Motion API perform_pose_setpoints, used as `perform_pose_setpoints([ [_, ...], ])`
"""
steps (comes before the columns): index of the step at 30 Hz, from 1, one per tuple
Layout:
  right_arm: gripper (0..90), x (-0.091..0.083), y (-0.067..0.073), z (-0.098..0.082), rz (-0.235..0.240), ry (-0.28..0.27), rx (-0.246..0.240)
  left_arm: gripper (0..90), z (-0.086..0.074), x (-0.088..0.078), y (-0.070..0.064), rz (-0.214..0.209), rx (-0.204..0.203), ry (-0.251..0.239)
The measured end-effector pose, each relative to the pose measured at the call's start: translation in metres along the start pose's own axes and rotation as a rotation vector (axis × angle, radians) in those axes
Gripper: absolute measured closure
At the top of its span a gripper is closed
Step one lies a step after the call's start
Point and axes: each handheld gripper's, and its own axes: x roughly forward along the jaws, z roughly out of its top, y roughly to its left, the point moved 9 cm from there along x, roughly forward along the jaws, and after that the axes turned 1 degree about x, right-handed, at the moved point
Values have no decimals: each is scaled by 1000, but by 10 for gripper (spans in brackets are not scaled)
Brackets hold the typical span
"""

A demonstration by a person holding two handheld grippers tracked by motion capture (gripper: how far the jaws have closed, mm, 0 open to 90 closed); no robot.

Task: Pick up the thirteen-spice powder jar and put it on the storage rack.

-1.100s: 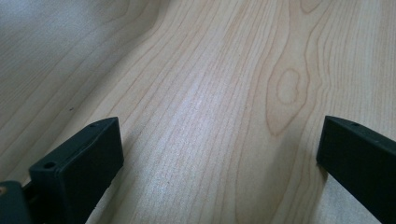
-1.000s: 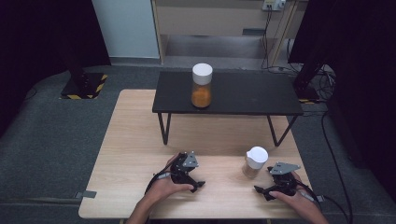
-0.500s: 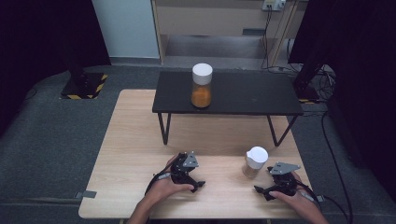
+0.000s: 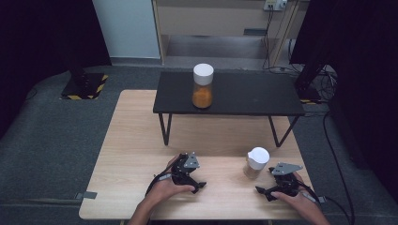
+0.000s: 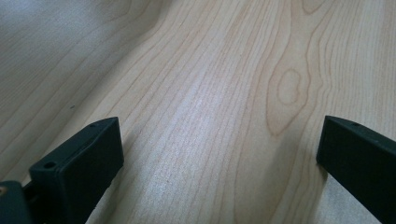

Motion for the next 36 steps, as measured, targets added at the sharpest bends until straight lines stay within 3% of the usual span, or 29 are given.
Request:
perform_pose_setpoints([
  [6, 39, -1, -2, 1, 21, -15, 4, 0, 0, 0, 0, 0, 0, 0],
  [36, 63, -13, 2, 14, 14, -129, -15, 0, 0, 0, 0, 1, -1, 0],
])
